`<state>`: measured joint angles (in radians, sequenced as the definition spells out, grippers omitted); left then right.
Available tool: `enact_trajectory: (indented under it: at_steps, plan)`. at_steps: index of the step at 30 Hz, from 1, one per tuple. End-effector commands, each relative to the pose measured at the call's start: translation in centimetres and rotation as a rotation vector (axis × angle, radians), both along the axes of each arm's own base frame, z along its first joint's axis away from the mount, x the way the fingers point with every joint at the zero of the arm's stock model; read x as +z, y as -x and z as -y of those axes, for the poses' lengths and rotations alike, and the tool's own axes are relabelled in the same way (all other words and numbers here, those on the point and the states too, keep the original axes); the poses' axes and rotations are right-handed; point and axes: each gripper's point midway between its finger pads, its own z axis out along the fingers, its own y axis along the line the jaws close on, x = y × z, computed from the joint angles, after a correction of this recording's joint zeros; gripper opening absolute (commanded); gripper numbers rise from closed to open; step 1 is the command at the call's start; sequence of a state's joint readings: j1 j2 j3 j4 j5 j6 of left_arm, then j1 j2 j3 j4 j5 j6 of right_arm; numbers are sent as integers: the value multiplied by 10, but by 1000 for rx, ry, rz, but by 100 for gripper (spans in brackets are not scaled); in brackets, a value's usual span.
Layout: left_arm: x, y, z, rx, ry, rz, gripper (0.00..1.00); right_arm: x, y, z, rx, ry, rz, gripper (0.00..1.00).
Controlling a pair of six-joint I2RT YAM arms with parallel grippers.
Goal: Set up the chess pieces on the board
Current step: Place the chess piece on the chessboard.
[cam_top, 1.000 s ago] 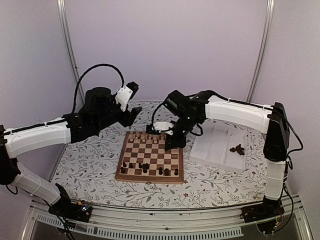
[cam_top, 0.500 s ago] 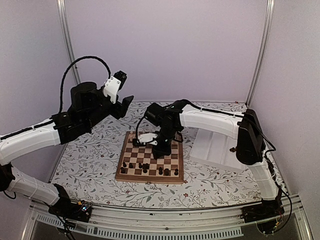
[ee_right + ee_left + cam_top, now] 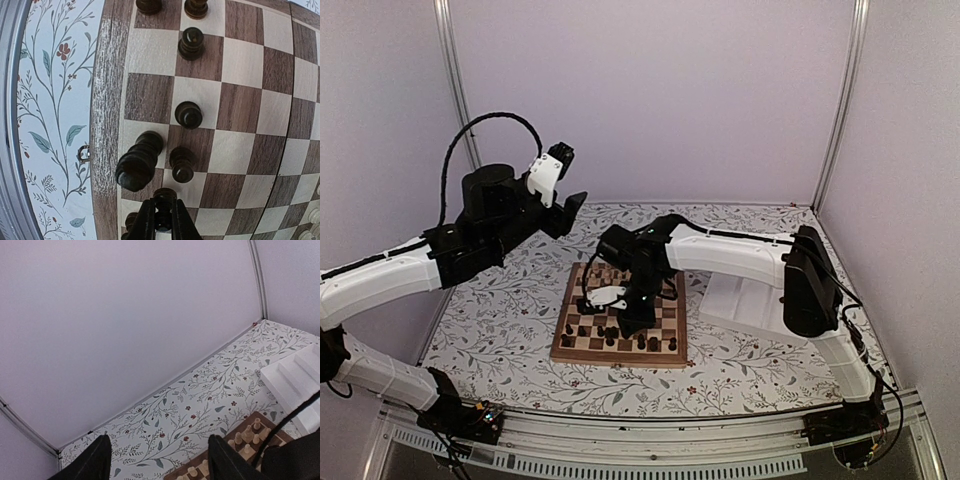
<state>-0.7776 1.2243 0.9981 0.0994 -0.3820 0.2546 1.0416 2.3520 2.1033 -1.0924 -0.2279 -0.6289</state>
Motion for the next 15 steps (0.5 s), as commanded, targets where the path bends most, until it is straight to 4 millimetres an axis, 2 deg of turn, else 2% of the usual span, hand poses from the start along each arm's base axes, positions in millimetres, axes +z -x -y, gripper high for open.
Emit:
enact_trajectory:
  at_steps: [1, 7, 15]
  plan:
    - [-4, -3, 0, 3, -3, -3, 68, -6, 0, -4, 5, 0, -11, 2]
    - [-7, -3, 3, -8, -5, -14, 68, -10, -7, -5, -12, 7, 24, 3]
    - [-10, -3, 5, -16, -11, -23, 68, -11, -16, -8, -33, 2, 58, 12]
